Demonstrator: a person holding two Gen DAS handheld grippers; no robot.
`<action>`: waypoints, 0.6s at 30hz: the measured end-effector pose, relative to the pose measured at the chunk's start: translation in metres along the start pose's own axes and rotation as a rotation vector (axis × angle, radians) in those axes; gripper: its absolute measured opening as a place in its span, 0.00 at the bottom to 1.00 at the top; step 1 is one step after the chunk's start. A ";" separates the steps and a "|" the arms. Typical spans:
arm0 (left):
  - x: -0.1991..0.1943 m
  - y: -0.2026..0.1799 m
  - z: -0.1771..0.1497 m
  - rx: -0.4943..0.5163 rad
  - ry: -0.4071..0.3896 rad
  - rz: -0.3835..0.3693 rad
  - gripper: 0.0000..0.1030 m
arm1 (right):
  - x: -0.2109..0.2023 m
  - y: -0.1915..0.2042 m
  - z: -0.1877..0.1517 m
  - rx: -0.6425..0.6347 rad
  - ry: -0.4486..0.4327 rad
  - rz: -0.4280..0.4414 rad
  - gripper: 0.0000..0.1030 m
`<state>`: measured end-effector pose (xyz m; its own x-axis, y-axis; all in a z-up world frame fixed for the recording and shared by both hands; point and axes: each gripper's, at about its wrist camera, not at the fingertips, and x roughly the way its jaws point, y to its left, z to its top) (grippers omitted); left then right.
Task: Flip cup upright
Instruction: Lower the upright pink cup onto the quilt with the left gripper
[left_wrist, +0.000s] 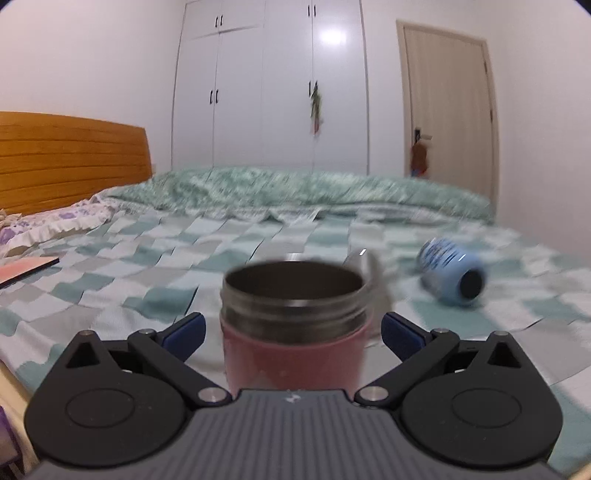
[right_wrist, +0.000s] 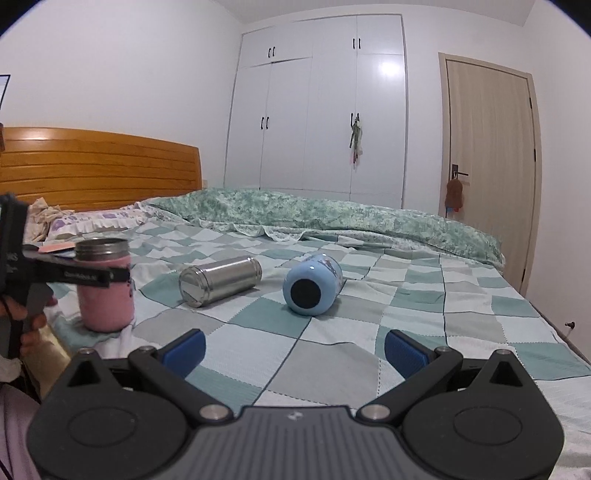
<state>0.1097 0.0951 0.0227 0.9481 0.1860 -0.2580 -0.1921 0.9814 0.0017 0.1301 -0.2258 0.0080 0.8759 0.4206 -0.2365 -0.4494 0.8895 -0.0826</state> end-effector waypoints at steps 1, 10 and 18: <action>-0.006 0.000 0.003 -0.006 -0.009 -0.006 1.00 | -0.003 0.001 0.000 -0.001 -0.003 -0.001 1.00; -0.084 -0.017 0.011 -0.031 -0.082 -0.097 1.00 | -0.041 0.012 -0.006 -0.005 -0.028 -0.016 1.00; -0.125 -0.039 -0.021 -0.030 -0.075 -0.113 1.00 | -0.074 0.018 -0.019 0.005 -0.043 -0.036 1.00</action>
<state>-0.0067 0.0324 0.0349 0.9802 0.0781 -0.1817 -0.0891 0.9946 -0.0528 0.0539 -0.2446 0.0056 0.8983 0.3954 -0.1916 -0.4165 0.9051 -0.0851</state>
